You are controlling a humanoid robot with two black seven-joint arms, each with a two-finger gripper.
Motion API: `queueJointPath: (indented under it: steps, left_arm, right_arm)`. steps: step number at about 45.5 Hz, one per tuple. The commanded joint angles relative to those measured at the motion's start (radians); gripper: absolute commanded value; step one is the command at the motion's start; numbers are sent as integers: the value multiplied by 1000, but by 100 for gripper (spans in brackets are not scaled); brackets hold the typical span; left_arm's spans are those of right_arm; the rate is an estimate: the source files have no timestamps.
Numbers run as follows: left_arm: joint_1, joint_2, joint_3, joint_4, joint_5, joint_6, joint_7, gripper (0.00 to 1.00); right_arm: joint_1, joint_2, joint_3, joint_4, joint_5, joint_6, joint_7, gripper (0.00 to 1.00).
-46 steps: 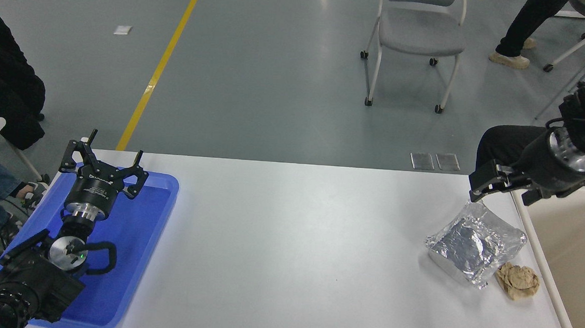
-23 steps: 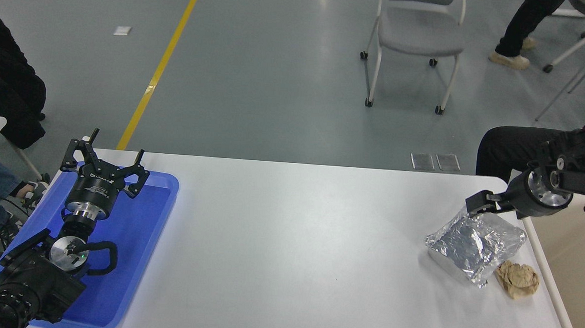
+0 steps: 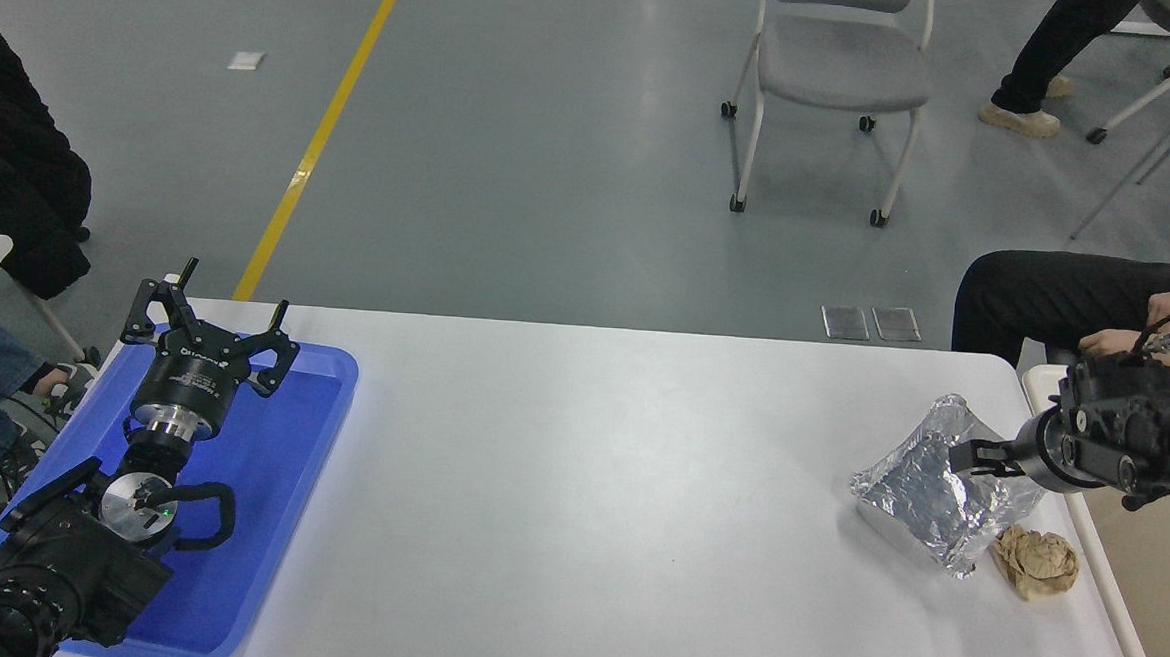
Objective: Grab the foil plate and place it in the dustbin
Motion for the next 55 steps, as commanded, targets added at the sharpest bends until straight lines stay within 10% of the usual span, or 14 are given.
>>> queueJointPath:
  steps: [1, 55]
  left_arm:
    - [0, 0, -1, 2, 0, 0, 0, 100]
    - [0, 3, 0, 2, 0, 0, 0, 100]
  right_arm:
    - [-52, 10, 22, -39, 1, -26, -40, 100]
    - [-184, 44, 93, -124, 2, -56, -54, 95]
